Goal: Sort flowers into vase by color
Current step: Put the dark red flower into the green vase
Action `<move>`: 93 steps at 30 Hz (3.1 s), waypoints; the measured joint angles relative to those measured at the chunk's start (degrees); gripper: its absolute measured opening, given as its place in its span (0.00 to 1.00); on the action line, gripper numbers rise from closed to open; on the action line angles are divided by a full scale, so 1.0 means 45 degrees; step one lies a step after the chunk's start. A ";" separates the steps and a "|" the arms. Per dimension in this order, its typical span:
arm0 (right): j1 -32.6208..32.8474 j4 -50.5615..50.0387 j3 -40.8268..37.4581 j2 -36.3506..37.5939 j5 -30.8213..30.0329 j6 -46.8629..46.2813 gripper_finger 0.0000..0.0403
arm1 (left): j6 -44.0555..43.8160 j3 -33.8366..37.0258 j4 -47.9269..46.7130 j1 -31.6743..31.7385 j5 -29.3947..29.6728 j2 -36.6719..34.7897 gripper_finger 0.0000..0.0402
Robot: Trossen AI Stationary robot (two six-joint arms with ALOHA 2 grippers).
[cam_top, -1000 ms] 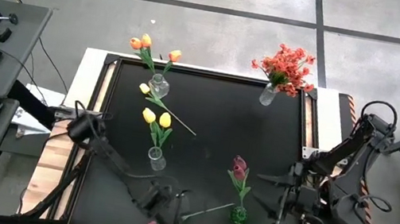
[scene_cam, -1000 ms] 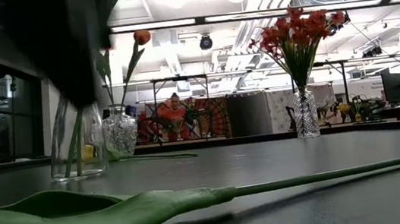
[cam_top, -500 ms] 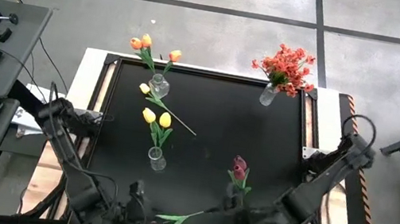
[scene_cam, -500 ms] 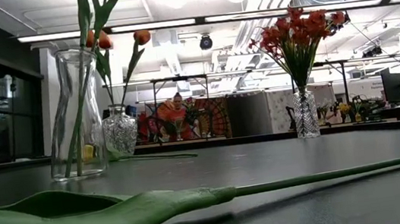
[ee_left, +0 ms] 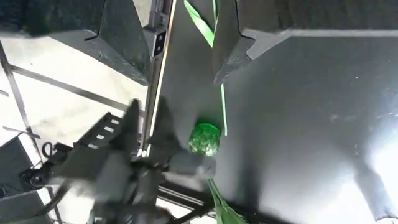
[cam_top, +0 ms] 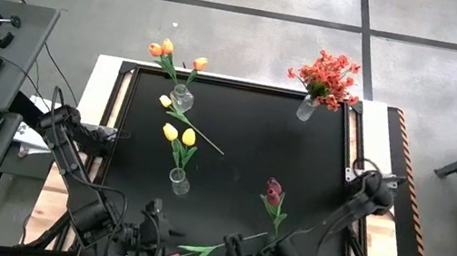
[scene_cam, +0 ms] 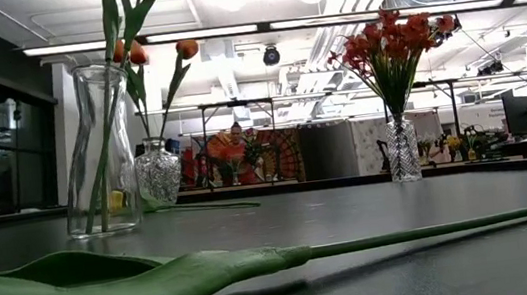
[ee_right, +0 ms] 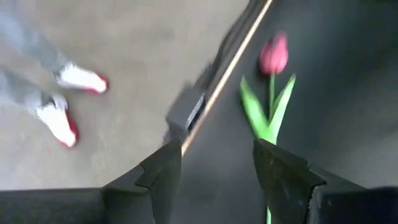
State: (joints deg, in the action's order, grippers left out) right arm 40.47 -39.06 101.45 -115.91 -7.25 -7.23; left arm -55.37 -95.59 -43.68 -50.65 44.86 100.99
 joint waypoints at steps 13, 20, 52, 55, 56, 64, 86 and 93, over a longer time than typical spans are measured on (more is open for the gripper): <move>-0.0444 -0.0164 -0.0011 -0.2467 -0.0492 -0.1161 0.47 | 0.0469 0.0005 0.0045 0.0010 -0.0271 0.0000 0.38; -0.0820 -0.0016 -0.0016 -0.2921 -0.0849 -0.1926 0.47 | 0.0359 0.0005 0.0060 0.0010 -0.0271 0.0000 0.38; -0.1589 -0.1655 0.2394 -0.3903 -0.1096 -0.1763 0.00 | 0.2621 -0.0760 0.0404 -0.0224 0.1468 -0.1010 0.38; -0.1620 -0.1624 0.2612 -0.3360 -0.1394 -0.1717 0.00 | 0.3460 -0.0902 0.0806 -0.0584 0.2560 -0.1534 0.38; -0.1666 -0.1521 0.2519 -0.3147 -0.1471 -0.1717 0.00 | 0.3862 -0.0913 0.1047 -0.0751 0.3037 -0.1712 0.38; -0.2298 0.0715 0.1044 -0.0532 -0.1731 -0.1538 0.00 | 0.7080 -0.0933 0.2831 -0.1941 0.6892 -0.2365 0.38; 0.2589 2.0492 -1.2976 0.8994 -0.6044 -0.1306 0.00 | 0.8024 -0.0933 0.3501 -0.1529 0.8875 -0.2361 0.38; 0.4161 2.2421 -1.4826 0.9028 -1.0289 0.0372 0.00 | 0.8010 -0.0928 0.4007 -0.1024 0.9019 -0.2361 0.38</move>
State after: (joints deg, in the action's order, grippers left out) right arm 59.19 61.83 34.74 -75.29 -53.55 -5.56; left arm -19.33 -99.77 -25.64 -55.26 85.44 90.37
